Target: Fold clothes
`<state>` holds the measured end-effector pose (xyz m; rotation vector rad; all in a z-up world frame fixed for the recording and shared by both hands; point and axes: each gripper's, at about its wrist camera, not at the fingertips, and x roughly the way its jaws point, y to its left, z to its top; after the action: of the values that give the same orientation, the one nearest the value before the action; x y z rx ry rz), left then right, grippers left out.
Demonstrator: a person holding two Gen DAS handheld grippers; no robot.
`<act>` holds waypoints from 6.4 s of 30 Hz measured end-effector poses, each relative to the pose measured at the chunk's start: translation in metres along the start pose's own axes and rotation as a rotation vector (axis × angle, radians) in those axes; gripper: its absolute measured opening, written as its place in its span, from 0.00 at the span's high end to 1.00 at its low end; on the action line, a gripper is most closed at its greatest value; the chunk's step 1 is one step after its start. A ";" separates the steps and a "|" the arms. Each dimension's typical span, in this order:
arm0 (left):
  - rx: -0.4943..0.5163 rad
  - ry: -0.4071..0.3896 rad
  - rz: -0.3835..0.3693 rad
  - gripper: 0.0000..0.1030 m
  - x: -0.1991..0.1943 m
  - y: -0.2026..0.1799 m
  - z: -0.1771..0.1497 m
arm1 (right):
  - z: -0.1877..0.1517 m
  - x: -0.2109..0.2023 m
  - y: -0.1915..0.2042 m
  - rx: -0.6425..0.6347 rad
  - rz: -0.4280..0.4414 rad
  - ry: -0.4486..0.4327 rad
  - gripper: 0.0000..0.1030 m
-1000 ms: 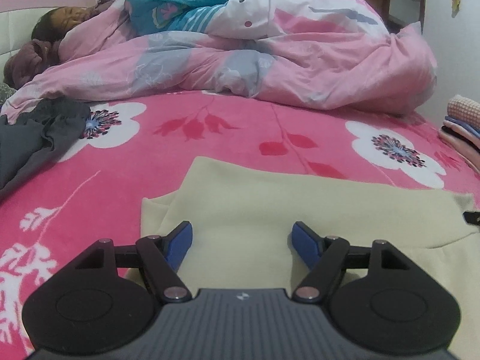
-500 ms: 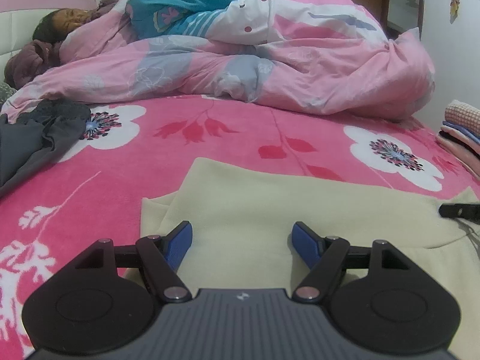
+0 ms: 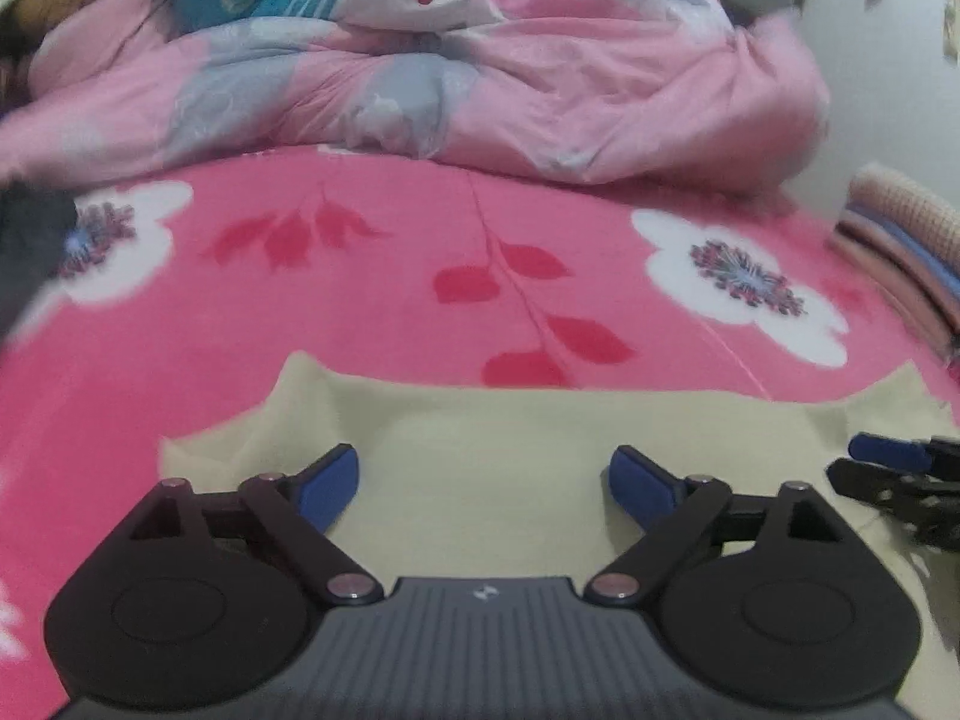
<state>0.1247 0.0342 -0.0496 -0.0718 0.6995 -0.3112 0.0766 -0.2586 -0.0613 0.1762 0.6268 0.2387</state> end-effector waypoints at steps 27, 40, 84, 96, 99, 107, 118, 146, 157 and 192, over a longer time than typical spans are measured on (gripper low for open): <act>0.072 0.004 0.137 0.11 -0.066 -0.014 -0.037 | -0.002 0.000 0.037 -0.087 -0.081 -0.001 0.44; -0.013 -0.034 0.126 0.16 -0.073 -0.004 -0.046 | -0.051 -0.021 0.085 -0.225 -0.108 -0.078 0.37; -0.102 -0.096 0.231 0.14 -0.172 0.020 -0.110 | -0.078 -0.076 0.152 -0.240 0.049 -0.108 0.35; -0.127 -0.112 0.370 0.16 -0.180 0.052 -0.111 | -0.076 -0.081 0.188 -0.281 0.136 -0.124 0.40; -0.164 -0.151 0.381 0.17 -0.191 0.063 -0.107 | -0.074 -0.084 0.213 -0.374 0.179 -0.175 0.40; -0.322 -0.287 0.342 0.17 -0.231 0.104 -0.111 | -0.095 -0.047 0.245 -0.508 0.169 0.035 0.42; -0.342 -0.328 0.322 0.24 -0.228 0.115 -0.096 | -0.073 -0.021 0.267 -0.441 0.346 0.012 0.87; -0.032 -0.055 0.172 0.10 -0.123 -0.007 -0.105 | -0.063 -0.097 0.106 -0.176 -0.042 -0.153 0.92; 0.019 -0.155 0.231 0.20 -0.156 -0.015 -0.094 | -0.087 -0.096 0.105 -0.216 0.003 -0.138 0.89; 0.115 -0.073 0.174 0.11 -0.121 -0.038 -0.105 | -0.081 -0.195 -0.047 0.206 -0.280 -0.148 0.87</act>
<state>-0.0402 0.0394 -0.0485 0.0858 0.6100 -0.1807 -0.1171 -0.3495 -0.0280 0.2986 0.5215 -0.1091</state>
